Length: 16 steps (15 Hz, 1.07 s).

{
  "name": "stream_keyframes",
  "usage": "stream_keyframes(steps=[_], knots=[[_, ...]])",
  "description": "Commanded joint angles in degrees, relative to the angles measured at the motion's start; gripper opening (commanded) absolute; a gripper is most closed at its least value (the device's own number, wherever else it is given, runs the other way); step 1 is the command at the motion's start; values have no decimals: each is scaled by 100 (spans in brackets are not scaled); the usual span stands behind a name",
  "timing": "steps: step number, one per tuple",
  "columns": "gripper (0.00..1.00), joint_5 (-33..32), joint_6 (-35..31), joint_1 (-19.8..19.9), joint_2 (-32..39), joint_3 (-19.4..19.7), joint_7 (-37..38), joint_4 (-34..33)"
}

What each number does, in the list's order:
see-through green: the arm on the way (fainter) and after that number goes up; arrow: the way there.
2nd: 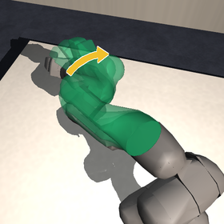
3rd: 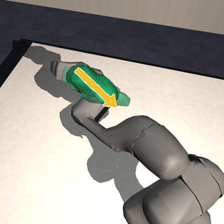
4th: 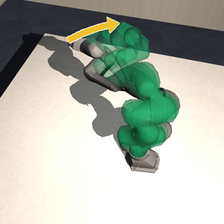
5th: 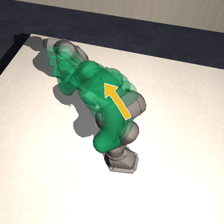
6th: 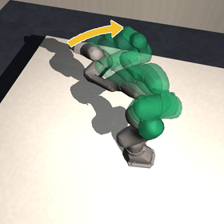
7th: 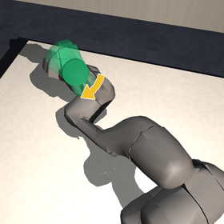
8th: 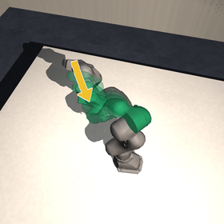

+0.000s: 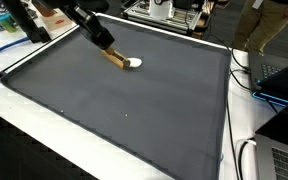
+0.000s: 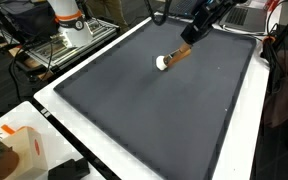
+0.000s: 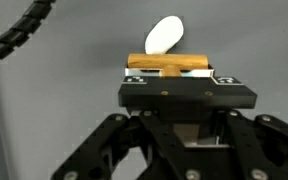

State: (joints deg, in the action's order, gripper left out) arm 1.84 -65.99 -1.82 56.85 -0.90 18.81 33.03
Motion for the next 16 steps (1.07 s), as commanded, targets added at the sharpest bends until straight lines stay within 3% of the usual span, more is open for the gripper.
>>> stream_keyframes(steps=[1,7,10,11,16], knots=[[23,213,65,209,-450,-65,72,303],[23,572,-123,547,-1111,-112,-21,904],[23,522,-212,662,-1554,-128,-724,1329],[48,420,-53,526,-1018,-29,-373,640],[48,420,-92,591,-1352,-57,-671,990]])
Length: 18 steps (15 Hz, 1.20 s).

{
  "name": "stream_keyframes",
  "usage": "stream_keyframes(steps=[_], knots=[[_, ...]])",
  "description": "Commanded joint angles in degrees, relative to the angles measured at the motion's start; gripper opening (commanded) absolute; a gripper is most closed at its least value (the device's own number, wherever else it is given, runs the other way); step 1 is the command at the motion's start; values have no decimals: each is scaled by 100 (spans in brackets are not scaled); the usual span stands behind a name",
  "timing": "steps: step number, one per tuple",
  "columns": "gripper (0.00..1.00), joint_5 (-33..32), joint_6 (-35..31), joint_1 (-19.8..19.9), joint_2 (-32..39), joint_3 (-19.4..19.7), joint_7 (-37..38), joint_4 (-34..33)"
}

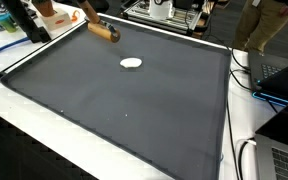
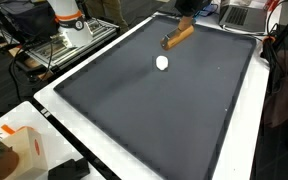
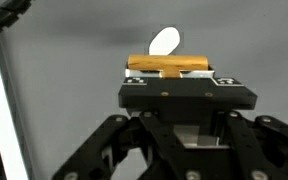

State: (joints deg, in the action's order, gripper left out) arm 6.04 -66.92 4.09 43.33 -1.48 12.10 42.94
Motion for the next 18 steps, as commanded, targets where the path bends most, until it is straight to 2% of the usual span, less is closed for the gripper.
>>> stream_keyframes(steps=[1,5,7,10,14,17,18], knots=[[23,0,-15,0,-3,-7,-1,25],[23,-254,-737,-136,-537,132,166,654],[23,-351,-1124,-158,-963,161,206,1176],[23,-475,-1535,-157,-1547,124,-13,1894],[23,-675,-1529,-158,-2290,51,-618,2825],[23,-620,-1823,-148,-2862,-5,-1002,3584],[23,-614,-1468,-169,-2218,46,-737,2697]])
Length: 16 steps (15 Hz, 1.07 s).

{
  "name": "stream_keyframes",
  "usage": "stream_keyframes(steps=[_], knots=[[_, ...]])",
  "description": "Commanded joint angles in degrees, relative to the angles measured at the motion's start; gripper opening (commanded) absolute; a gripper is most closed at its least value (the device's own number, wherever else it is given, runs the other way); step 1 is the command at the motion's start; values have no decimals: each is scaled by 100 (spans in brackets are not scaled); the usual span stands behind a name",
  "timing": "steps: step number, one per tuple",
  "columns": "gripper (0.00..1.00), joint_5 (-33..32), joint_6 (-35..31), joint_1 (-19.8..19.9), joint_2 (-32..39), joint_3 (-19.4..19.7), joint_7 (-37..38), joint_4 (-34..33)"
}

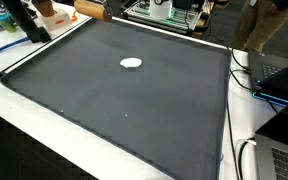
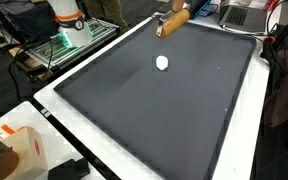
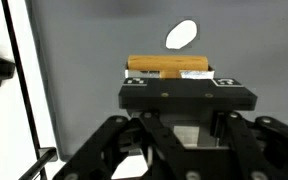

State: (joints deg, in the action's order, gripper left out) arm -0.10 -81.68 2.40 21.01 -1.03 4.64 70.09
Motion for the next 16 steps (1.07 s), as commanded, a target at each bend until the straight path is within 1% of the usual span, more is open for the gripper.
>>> stream_keyframes(steps=[1,6,7,8,10,12,13,15,16], knots=[[48,0,-32,-5,-94,-4,-24,112],[48,0,-31,-4,11,-3,-22,67],[23,69,-136,3,0,-3,67,88],[23,207,-280,36,-62,-9,137,174],[23,438,-758,93,-348,-2,280,617],[23,581,-1234,159,-727,21,214,1227],[23,723,-1419,215,-857,56,320,1468],[23,926,-1685,303,-1136,124,467,1992],[23,998,-1718,274,-1265,259,525,2224]])
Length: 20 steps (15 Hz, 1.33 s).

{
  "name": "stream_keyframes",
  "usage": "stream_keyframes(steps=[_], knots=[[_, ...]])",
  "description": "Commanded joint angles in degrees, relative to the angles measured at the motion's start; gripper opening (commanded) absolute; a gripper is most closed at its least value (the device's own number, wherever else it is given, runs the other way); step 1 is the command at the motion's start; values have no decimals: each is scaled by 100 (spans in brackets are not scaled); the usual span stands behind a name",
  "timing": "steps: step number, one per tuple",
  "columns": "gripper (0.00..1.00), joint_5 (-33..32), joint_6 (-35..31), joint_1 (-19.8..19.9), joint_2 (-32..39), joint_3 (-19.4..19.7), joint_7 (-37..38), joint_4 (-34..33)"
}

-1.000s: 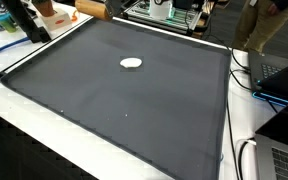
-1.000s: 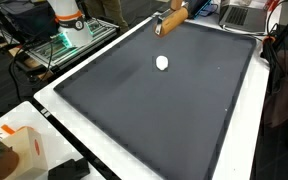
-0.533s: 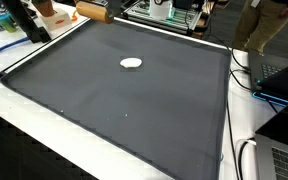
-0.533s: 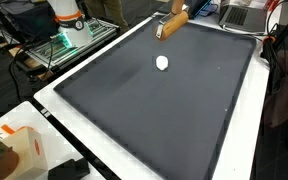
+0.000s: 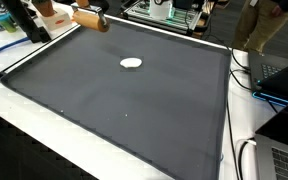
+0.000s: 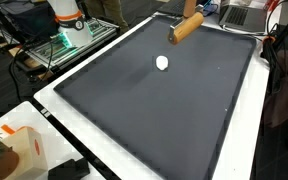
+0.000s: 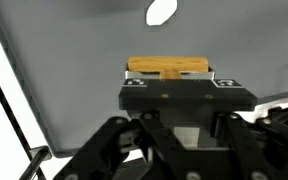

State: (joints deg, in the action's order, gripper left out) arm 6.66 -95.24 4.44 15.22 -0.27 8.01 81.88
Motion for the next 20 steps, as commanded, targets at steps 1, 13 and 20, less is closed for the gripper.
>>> stream_keyframes(steps=[1,13,20], knots=[[23,345,-389,95,-837,233,172,1292],[48,272,-695,144,-1667,550,92,2729],[23,186,-1492,128,-1693,525,1217,2985]])
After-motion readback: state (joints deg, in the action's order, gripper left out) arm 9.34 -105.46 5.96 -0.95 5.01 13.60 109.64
